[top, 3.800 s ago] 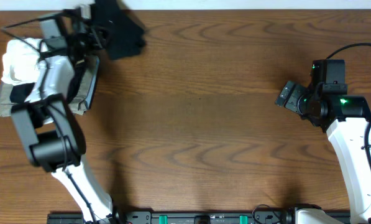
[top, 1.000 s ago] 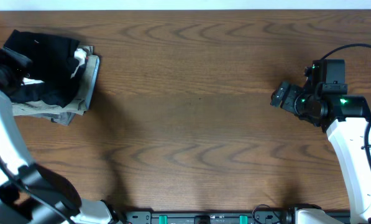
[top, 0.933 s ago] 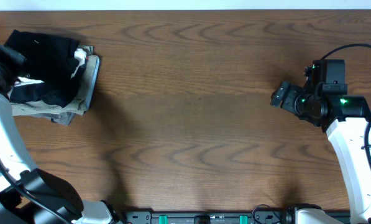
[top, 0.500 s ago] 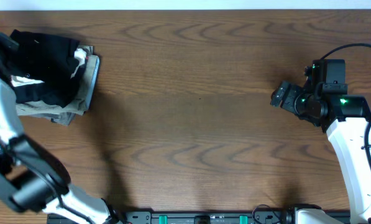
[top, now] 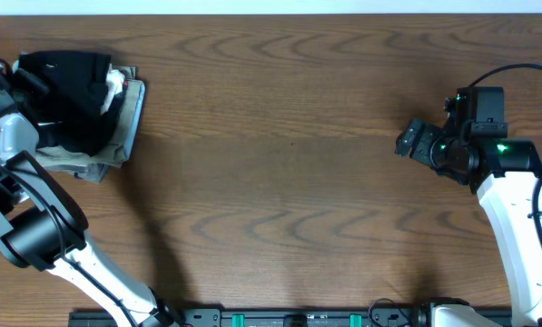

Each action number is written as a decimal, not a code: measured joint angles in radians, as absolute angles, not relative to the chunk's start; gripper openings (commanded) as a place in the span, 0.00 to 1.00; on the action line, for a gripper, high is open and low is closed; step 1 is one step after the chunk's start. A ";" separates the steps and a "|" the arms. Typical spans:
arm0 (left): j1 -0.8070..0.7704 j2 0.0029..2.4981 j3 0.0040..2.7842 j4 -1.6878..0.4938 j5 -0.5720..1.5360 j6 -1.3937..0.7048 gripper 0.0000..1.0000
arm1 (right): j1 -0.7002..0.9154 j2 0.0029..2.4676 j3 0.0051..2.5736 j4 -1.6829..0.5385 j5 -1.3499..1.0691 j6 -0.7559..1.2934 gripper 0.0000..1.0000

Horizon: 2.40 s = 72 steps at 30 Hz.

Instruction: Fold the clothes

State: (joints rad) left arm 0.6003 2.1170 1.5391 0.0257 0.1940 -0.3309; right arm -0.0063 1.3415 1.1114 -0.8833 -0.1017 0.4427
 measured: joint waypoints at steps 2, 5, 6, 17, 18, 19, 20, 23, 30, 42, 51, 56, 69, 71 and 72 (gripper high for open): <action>0.600 2.091 1.536 0.010 0.192 -0.331 0.06 | -0.006 1.341 1.111 -0.888 -0.102 0.443 0.95; 0.600 2.000 1.527 -0.037 0.184 -0.331 0.06 | -0.006 1.341 1.111 -0.890 -0.102 0.443 0.95; 0.600 1.960 1.526 -0.051 0.183 -0.331 0.06 | -0.006 1.341 1.111 -0.889 -0.102 0.443 0.95; 0.564 1.742 1.550 -0.233 0.179 -0.313 0.07 | -0.006 1.341 1.111 -0.876 -0.102 0.443 0.95; 0.553 1.768 1.550 -0.244 0.179 -0.310 0.07 | -0.006 1.341 1.111 -0.876 -0.102 0.443 0.95; 0.545 1.789 1.549 -0.248 0.179 -0.309 0.07 | -0.006 1.341 1.111 -0.876 -0.102 0.442 0.95; 0.532 1.822 1.549 -0.253 0.179 -0.308 0.07 | -0.006 1.341 1.111 -0.876 -0.102 0.441 0.95; 0.500 1.908 1.548 -0.252 0.179 -0.305 0.08 | -0.006 1.341 1.111 -0.875 -0.102 0.439 0.95; 0.432 2.095 1.546 -0.158 0.179 -0.243 0.14 | -0.006 1.341 1.111 -0.873 -0.102 0.436 0.95; 0.422 2.012 1.539 -0.213 0.180 -0.174 0.29 | -0.006 1.341 1.111 -0.874 -0.102 0.435 0.95; 0.433 1.682 1.537 -0.241 0.176 -0.126 0.19 | -0.006 1.341 1.111 -0.875 -0.102 0.435 0.96; 0.470 1.704 1.544 -0.204 0.149 -0.112 0.13 | -0.006 1.341 1.111 -0.875 -0.102 0.431 0.96; 0.516 2.112 1.544 -0.015 0.109 -0.101 0.24 | -0.006 1.341 1.111 -0.874 -0.102 0.425 0.96; 0.519 2.145 1.544 0.000 0.102 -0.104 0.25 | -0.006 1.341 1.111 -0.874 -0.102 0.424 0.97; 0.522 2.147 1.545 0.001 0.103 -0.103 0.25 | -0.006 1.341 1.111 -0.873 -0.102 0.424 0.97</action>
State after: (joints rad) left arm 0.5220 2.1471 1.5452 0.0006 0.1028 -0.1032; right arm -0.0063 1.3415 1.1114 -0.8730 -0.1017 0.4244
